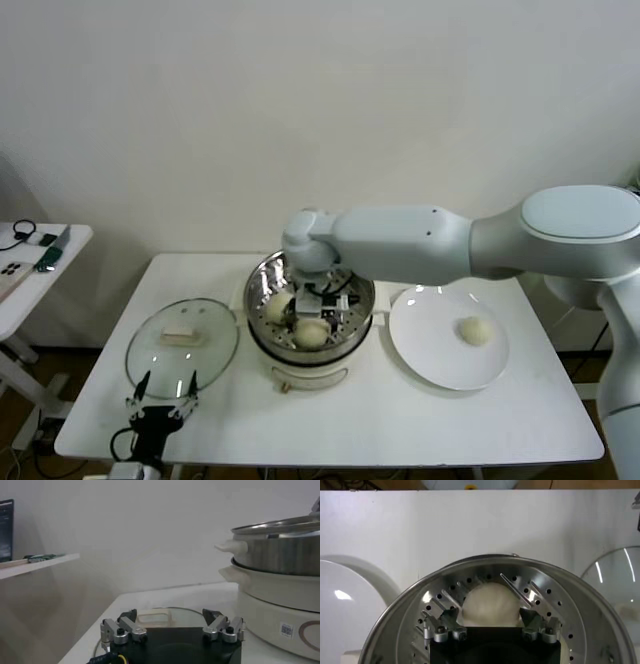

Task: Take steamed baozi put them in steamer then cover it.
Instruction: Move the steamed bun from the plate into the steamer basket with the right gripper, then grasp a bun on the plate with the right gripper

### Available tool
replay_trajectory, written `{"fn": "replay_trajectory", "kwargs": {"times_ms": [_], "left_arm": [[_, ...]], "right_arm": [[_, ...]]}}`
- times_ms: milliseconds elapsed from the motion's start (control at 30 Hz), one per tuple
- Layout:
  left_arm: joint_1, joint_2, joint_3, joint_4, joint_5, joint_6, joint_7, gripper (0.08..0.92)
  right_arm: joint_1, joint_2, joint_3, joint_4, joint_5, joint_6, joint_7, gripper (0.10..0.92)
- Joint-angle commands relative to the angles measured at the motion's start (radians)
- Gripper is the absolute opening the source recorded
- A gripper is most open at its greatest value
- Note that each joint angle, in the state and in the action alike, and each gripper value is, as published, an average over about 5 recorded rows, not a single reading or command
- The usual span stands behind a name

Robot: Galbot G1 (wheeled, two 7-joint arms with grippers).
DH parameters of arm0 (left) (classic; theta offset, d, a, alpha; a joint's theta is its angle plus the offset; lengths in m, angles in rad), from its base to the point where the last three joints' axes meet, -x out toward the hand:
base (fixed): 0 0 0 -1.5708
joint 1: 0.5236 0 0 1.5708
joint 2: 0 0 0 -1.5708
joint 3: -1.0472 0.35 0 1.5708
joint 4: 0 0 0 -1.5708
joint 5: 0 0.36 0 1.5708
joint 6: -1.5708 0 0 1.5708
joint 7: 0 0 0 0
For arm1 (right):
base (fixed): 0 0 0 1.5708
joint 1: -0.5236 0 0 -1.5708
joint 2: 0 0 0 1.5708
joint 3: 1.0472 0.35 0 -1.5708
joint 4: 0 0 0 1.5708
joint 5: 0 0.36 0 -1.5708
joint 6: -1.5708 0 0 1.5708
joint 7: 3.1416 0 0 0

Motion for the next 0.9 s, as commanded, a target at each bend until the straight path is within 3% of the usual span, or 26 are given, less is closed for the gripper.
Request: {"fn": "replay_trajectory", "kwargs": {"times_ms": [33,433,767,900], "left_arm": [[0.000,-0.002,-0.001,0.000,-0.001,0.000,0.000,0.823],[0.000,-0.003,-0.001,-0.005,-0.005,-0.001,-0.001,0.823],[-0.012,0.010,-0.006,-0.014,-0.028,0.003,-0.001,0.823],[-0.018,0.014,-0.016,-0.020,-0.043,0.007,-0.001,0.823]], "right_arm": [[0.000,0.003,0.010,-0.008,-0.005,0.016,-0.003,0.822],[0.127,-0.150,0.037,0.017,0.097,-0.014,-0.013,0.823],[0.242,-0.493,-0.084,0.026,0.427,-0.419,0.112,0.823],[0.224,-0.617,-0.086,0.026,0.507,-0.509,0.116,0.823]]}}
